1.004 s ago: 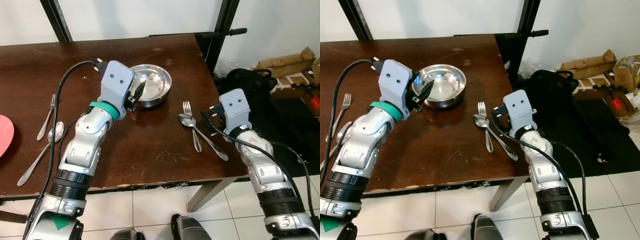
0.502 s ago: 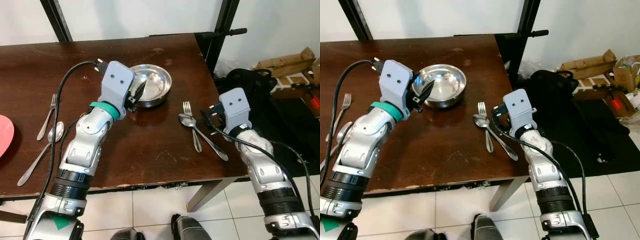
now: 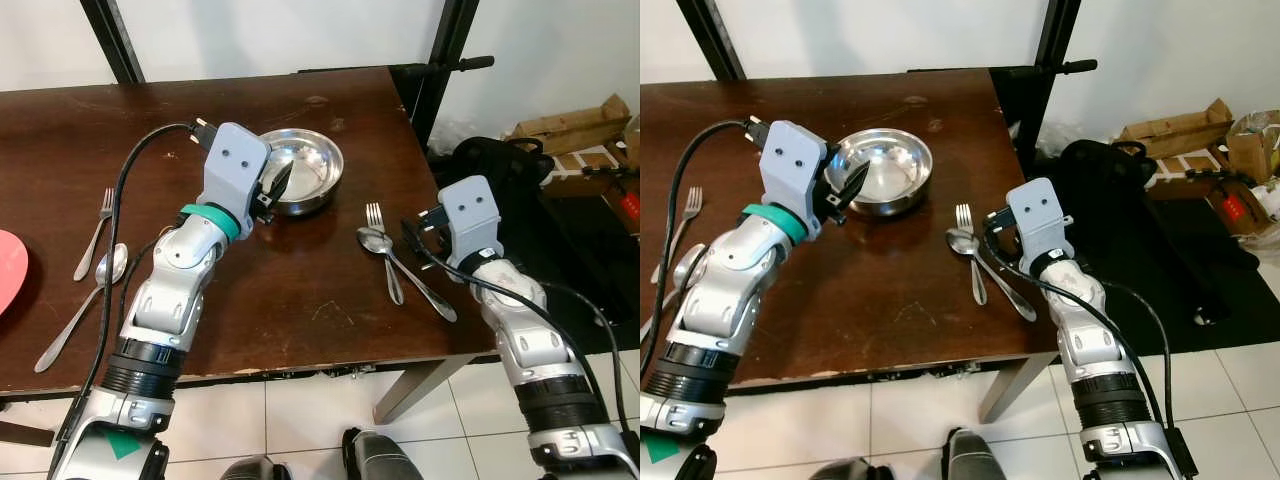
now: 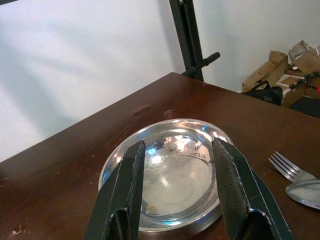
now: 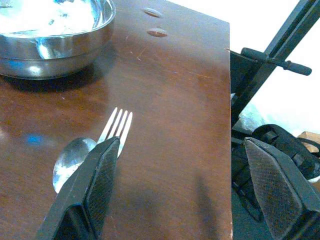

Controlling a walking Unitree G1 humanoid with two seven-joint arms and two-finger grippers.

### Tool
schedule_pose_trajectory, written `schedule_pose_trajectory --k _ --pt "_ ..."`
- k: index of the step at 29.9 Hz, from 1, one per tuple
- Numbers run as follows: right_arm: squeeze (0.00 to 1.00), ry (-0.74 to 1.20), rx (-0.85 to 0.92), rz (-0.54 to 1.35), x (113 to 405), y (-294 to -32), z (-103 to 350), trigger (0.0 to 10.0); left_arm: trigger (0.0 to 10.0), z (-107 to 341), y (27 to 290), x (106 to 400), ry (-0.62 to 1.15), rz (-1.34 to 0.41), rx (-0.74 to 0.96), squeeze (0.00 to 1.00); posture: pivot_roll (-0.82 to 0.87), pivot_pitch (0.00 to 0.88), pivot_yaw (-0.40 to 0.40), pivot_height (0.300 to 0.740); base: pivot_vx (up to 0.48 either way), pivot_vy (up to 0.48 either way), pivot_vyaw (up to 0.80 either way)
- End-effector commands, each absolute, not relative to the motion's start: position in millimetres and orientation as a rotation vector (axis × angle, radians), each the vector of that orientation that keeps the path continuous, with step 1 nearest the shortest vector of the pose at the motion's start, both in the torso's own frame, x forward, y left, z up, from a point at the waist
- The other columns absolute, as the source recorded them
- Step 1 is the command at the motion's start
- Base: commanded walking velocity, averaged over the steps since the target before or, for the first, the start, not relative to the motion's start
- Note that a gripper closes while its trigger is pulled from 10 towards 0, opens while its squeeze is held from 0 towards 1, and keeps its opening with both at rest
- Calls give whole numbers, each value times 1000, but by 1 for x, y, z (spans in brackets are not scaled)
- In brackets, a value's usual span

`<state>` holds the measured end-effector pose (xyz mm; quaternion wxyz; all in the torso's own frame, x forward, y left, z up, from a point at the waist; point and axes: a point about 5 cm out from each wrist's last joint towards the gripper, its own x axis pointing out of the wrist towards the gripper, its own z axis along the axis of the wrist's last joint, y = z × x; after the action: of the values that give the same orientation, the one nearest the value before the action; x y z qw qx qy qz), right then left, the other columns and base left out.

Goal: Setting the table

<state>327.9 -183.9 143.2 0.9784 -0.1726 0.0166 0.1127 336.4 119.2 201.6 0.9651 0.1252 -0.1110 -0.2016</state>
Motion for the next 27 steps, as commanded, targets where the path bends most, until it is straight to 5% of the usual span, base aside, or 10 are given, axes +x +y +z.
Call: schedule_pose_trajectory --k 1,27 --pt "0 30 -350 217 327 -186 143 10000 10000 200 119 337 -220 -410 262 0 -138 0 89 740 0 0 0" --pt "0 18 -350 218 328 -184 146 10000 10000 201 120 338 -222 -402 264 0 -130 0 85 740 0 0 0"
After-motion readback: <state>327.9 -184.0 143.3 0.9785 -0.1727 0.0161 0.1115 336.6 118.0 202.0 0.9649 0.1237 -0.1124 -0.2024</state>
